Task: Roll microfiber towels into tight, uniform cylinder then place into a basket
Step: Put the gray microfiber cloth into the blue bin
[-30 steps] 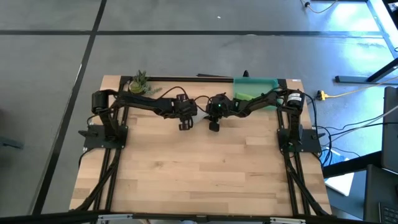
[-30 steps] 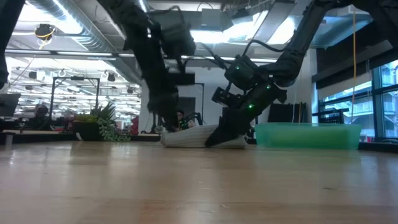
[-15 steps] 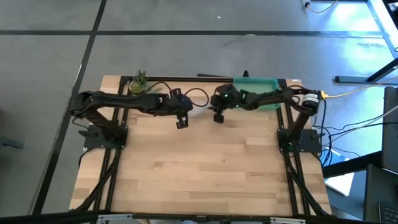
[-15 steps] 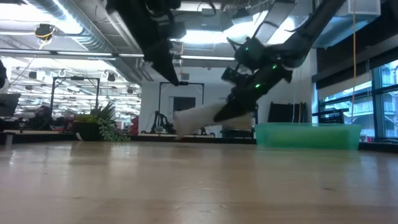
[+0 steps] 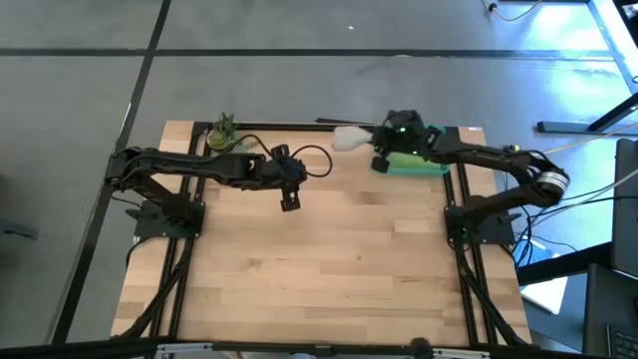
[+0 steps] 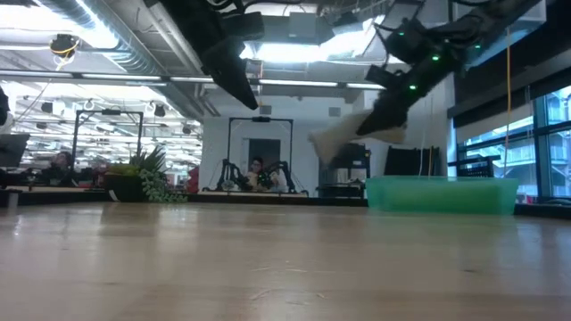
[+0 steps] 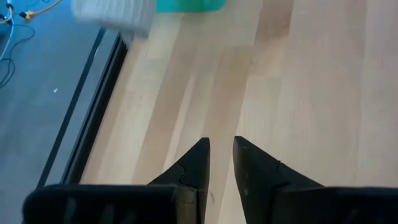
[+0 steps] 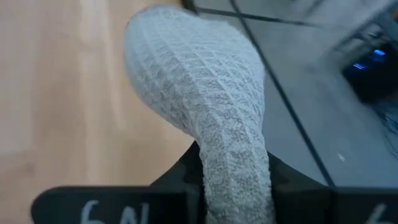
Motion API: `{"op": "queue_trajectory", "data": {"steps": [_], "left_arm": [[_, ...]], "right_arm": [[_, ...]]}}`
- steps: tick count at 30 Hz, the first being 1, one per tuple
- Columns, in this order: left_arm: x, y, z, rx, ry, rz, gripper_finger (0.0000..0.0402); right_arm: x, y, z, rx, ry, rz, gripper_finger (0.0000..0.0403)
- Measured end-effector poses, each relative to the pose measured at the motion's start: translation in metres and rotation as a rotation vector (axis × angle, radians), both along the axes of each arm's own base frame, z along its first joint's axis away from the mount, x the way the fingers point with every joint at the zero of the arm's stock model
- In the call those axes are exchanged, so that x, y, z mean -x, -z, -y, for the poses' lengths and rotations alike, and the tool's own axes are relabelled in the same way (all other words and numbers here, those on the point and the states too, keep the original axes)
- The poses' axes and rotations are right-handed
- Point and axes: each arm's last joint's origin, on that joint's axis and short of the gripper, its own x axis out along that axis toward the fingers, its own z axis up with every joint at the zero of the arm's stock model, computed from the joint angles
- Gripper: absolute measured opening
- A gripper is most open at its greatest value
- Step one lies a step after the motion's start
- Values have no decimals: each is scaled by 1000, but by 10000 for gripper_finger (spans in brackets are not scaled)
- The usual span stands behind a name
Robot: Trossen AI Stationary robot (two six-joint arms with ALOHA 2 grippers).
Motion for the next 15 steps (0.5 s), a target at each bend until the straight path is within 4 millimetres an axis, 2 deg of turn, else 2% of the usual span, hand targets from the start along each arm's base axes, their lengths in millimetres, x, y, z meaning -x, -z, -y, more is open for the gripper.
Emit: {"op": "queue_trajectory", "data": {"steps": [4, 8, 15], "left_arm": [[0, 0, 0, -1, 0, 0, 67], [0, 0, 0, -1, 0, 0, 67], [0, 0, 0, -3, 2, 1, 67]], "right_arm": [[27, 2, 2, 37, 64, -16, 60], [50, 13, 5, 59, 180, -57, 60], [75, 37, 13, 91, 247, -113, 60]]}}
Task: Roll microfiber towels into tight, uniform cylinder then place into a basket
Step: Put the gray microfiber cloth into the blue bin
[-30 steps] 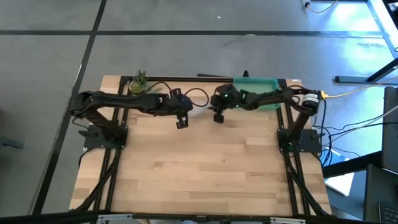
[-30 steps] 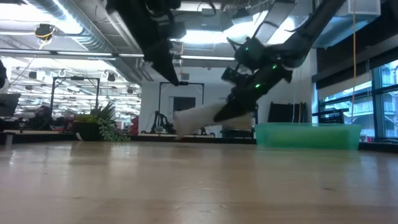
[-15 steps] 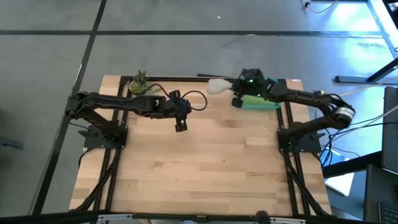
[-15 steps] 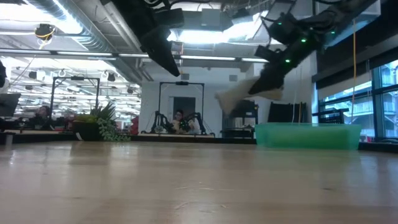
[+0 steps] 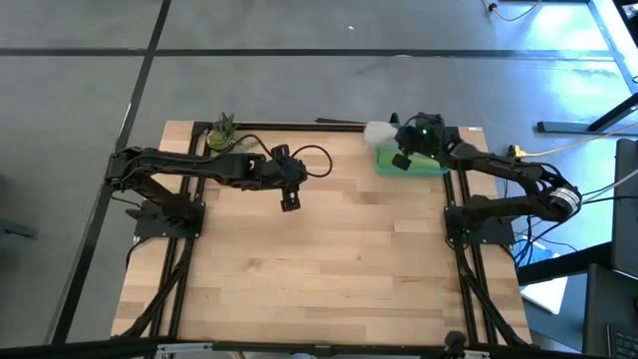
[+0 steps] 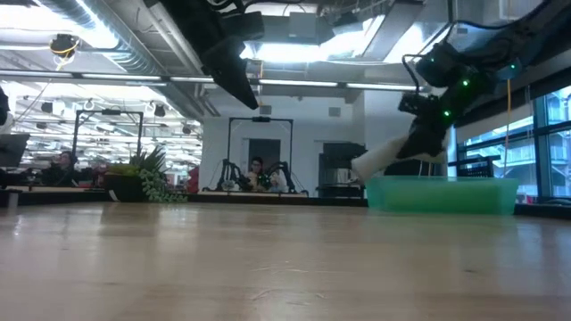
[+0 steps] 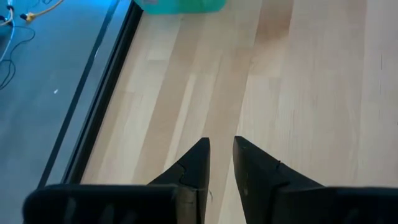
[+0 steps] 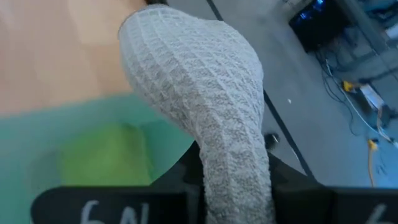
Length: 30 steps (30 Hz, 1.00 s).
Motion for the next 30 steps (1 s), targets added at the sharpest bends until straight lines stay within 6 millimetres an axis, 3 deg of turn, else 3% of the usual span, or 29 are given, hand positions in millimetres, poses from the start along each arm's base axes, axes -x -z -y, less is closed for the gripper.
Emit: {"op": "queue_trajectory", "data": {"steps": [16, 22, 30], "left_arm": [[-1, 0, 4, 0, 15, -1, 66], [-2, 0, 12, -12, 58, -9, 66], [-2, 0, 14, -26, 80, -11, 66]], "right_arm": [[30, 25, 12, -52, 67, -266, 60], [27, 39, 23, -99, 38, -289, 60], [25, 36, 26, -101, 26, -317, 60]]}}
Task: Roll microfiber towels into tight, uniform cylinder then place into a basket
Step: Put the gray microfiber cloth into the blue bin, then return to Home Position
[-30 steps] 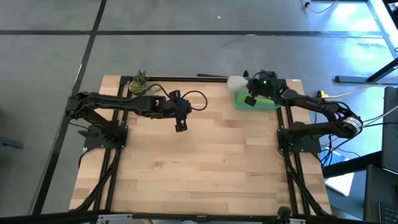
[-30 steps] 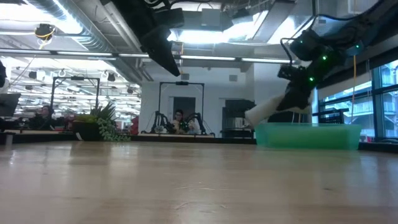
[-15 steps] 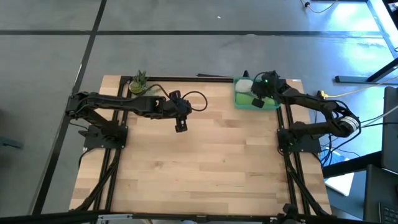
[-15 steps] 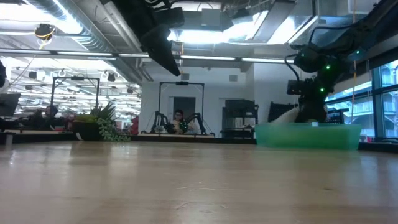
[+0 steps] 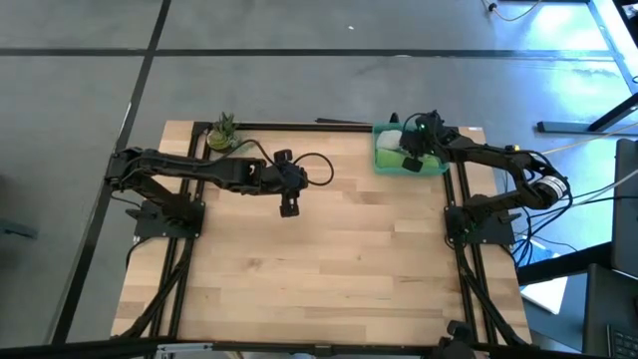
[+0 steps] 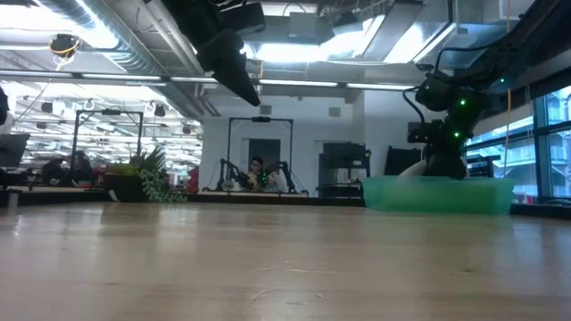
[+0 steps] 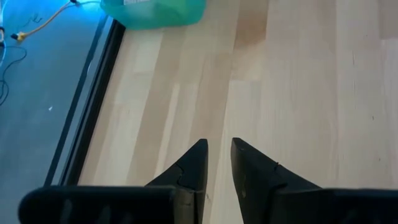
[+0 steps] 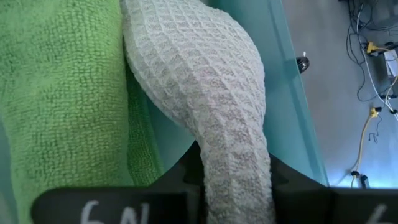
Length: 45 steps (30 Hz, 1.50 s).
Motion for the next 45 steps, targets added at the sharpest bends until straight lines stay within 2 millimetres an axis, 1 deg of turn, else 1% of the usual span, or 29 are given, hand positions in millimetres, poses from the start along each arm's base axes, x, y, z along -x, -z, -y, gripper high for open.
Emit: {"op": "queue_trajectory", "data": {"steps": [4, 5, 10, 12, 15, 18, 22, 28, 33, 37, 40, 45], "left_arm": [[0, 0, 0, 0, 0, 7, 66], [0, 0, 0, 0, 0, 7, 66], [-1, 0, 0, 0, 0, 6, 66], [0, 0, 0, 0, 0, 7, 66], [0, 0, 0, 0, 0, 6, 66], [0, 0, 0, 0, 0, 6, 66], [0, 0, 0, 0, 0, 6, 66], [0, 0, 0, 0, 0, 6, 66], [0, 0, 0, 0, 0, 5, 66], [0, 0, 0, -1, 0, 5, 66], [0, 0, 0, -1, 0, 5, 66], [0, 0, -1, -7, -6, 4, 66]], "right_arm": [[0, 0, 0, 1, 0, 0, 61], [0, 0, 0, 2, 0, 0, 70], [0, -1, 1, 16, -1, 4, 164], [-1, -1, 1, 21, 0, 5, 195], [-1, -1, 1, 21, 0, 5, 228], [-1, -1, 2, 23, 0, 6, 247], [-1, -1, 2, 27, 2, 8, 256], [-1, -1, 1, 21, 10, 12, 258], [-1, -5, 2, -8, 65, 41, 259], [-1, -18, 3, 2, 91, 75, 259], [1, -26, -1, -9, 93, 71, 259], [2, -45, -7, -25, 151, 137, 259]]}}
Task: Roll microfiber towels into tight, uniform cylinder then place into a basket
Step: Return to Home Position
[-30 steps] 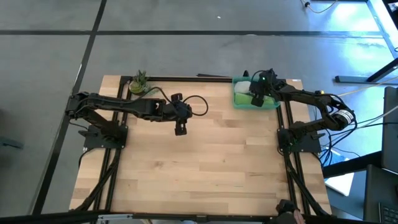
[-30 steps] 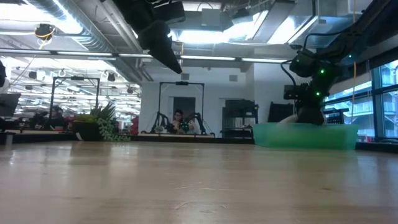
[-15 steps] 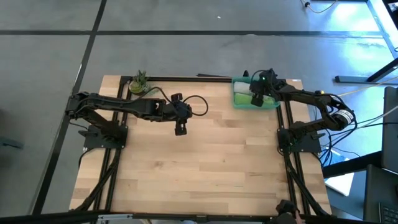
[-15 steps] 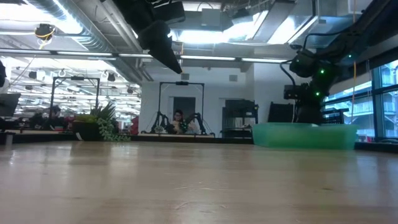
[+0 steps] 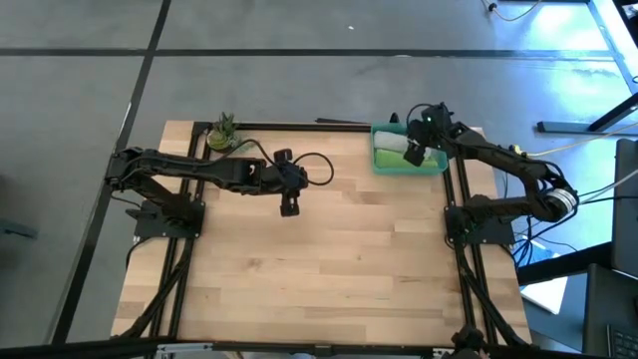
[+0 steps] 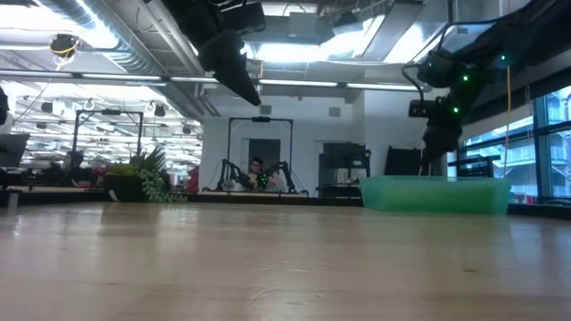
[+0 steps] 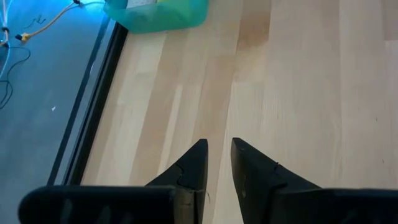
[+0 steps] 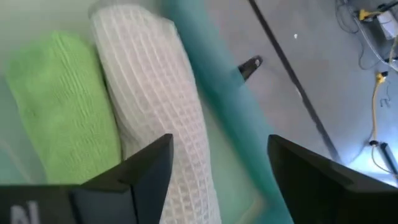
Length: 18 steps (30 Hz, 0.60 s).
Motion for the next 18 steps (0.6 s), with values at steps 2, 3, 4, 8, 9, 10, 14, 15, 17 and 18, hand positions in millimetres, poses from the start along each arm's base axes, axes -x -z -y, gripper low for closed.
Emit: {"op": "queue_trajectory", "data": {"steps": [2, 3, 4, 8, 9, 10, 14, 15, 17, 18], "left_arm": [[0, 0, 0, -5, -4, 0, 66], [0, 0, 0, -10, -7, -1, 66], [0, 0, -1, -20, -8, -3, 65], [4, -5, -1, -38, -2, 2, 38], [6, -10, 0, -40, -2, 19, 26], [10, -14, 0, -43, 1, 25, 13], [33, -35, 1, -46, 2, 56, 5], [40, -40, 2, -47, 2, 63, 3], [52, -52, 2, -44, 5, 113, 2], [58, -56, 3, -34, 18, 138, 2]], "right_arm": [[-4, -7, -4, 2, 7, 28, 259], [-7, -13, -6, 10, 3, 51, 258], [-11, -19, -9, 22, -4, 79, 253], [-25, -47, -30, 52, -71, 167, 203], [-27, -55, -37, 58, -94, 188, 184], [-29, -63, -45, 63, -118, 210, 162], [-32, -89, -81, 60, -239, 297, 56], [-31, -94, -91, 63, -282, 321, 30], [-31, -101, -108, 60, -370, 380, 12], [-29, -103, -116, 49, -411, 407, 12]]}}
